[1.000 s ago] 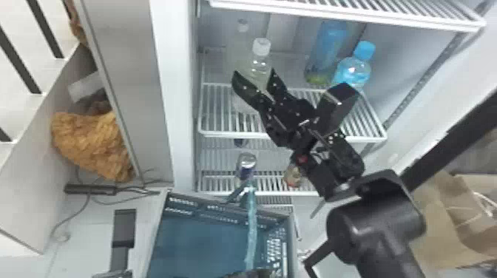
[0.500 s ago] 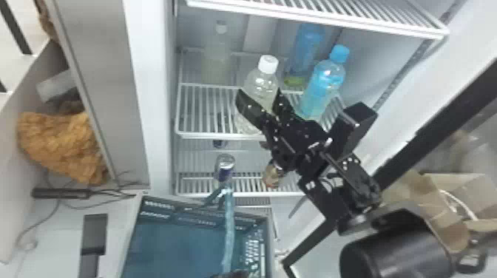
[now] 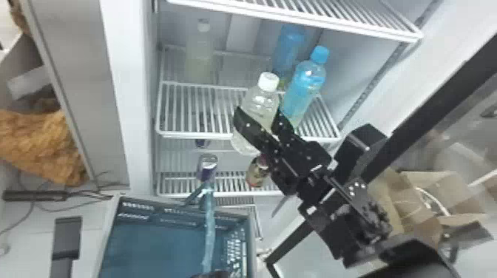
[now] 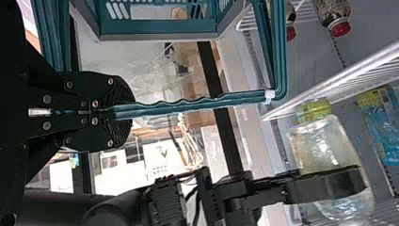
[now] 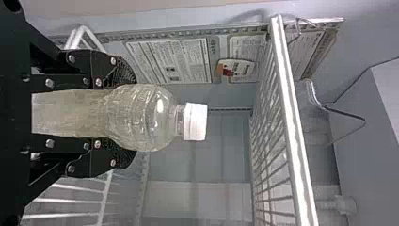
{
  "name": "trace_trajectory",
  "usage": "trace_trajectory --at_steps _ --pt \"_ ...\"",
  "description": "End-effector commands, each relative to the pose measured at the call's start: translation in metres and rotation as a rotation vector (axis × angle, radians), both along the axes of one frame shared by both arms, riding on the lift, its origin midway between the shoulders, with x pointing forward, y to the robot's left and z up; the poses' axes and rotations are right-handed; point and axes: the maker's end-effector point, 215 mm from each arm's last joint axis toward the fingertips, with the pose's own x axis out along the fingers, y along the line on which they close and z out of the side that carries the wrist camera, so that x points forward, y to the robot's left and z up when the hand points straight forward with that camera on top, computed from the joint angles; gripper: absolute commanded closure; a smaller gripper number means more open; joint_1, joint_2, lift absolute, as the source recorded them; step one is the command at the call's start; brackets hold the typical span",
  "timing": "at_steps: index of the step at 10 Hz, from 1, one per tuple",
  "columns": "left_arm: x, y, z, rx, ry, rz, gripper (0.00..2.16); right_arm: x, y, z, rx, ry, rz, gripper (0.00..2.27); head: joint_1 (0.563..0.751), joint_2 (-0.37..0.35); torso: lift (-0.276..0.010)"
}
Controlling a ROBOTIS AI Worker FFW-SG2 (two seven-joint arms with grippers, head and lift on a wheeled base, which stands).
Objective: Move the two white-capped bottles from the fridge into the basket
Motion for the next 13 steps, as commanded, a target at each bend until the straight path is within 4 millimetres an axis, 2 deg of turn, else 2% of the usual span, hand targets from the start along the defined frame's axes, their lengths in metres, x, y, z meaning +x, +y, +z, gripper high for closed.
trace_trajectory --at_steps 1,5,8,11,13 --pt "0.000 0.000 0.000 0.000 0.000 0.000 1.19 -0.013 -0.006 0.002 0.000 0.014 -0.015 0.92 0.695 -0.321 0.000" --pt "-0.001 -0.001 0.000 -0.001 0.003 -0.002 1.19 -0.043 -0.031 -0.001 -0.020 0.077 -0.078 0.92 0.695 -0.350 0.000" --pt "-0.001 0.002 -0.001 0.001 0.006 0.007 1.19 -0.075 -0.051 -0.008 -0.059 0.165 -0.116 0.92 0.695 -0.350 0.000" --pt "-0.001 0.001 -0.002 0.003 0.006 0.005 1.19 -0.099 -0.063 -0.038 -0.125 0.322 -0.105 0.92 0.695 -0.350 0.000" --pt "-0.001 0.001 -0.002 0.005 0.004 0.002 1.19 -0.113 -0.061 -0.060 -0.128 0.427 -0.079 0.92 0.695 -0.350 0.000"
